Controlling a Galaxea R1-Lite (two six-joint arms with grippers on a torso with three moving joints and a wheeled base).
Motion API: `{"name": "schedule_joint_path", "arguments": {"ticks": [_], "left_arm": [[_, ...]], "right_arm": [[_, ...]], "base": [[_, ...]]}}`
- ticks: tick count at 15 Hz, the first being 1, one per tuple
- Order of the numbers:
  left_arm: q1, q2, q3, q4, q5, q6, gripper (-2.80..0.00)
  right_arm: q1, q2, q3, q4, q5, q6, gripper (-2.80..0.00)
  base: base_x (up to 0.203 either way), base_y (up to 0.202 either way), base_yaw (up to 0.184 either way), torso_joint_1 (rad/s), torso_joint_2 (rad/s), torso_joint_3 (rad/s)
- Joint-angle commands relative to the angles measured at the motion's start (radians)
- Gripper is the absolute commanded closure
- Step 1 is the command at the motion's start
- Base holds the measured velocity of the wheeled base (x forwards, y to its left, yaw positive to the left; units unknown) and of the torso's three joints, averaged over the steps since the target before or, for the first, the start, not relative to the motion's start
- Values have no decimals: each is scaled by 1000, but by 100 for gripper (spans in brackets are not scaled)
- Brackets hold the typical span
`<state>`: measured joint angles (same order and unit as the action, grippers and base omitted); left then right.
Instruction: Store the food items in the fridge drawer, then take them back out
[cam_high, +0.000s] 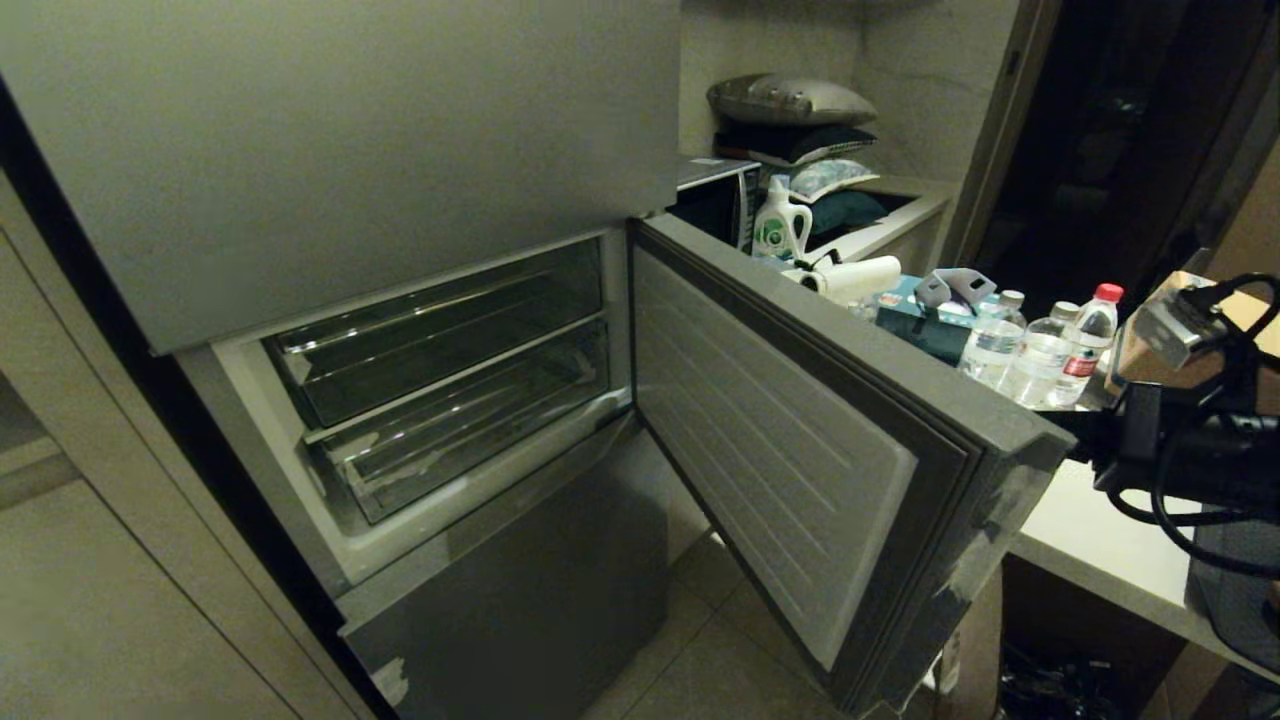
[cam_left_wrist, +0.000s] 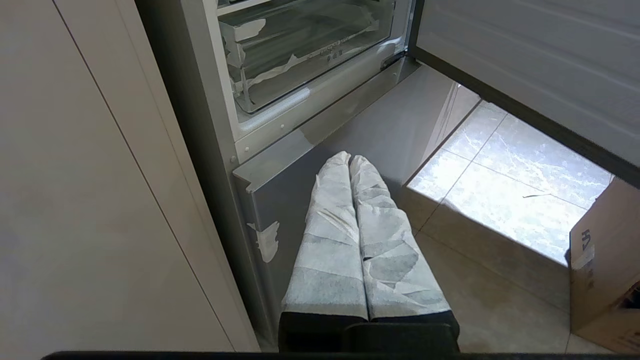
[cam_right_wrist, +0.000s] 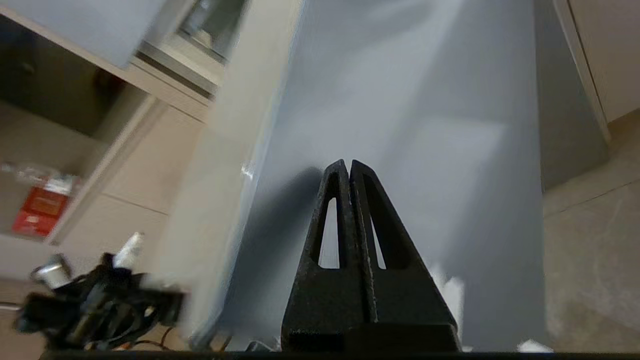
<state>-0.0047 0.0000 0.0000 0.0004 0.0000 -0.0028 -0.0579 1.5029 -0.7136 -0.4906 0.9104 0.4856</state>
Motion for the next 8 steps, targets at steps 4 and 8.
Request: {"name": "schedule_joint_path", "arguments": {"ticks": [4, 8], "left_arm": [[0, 2, 0, 0, 0, 0, 0], [0, 2, 0, 1, 0, 0, 0]], "right_arm": [[188, 120, -81, -6, -103, 2, 0], [321, 177, -170, -7, -146, 3, 0]], "base": [[0, 0, 0, 0, 0, 0], [0, 0, 0, 0, 0, 0]]}}
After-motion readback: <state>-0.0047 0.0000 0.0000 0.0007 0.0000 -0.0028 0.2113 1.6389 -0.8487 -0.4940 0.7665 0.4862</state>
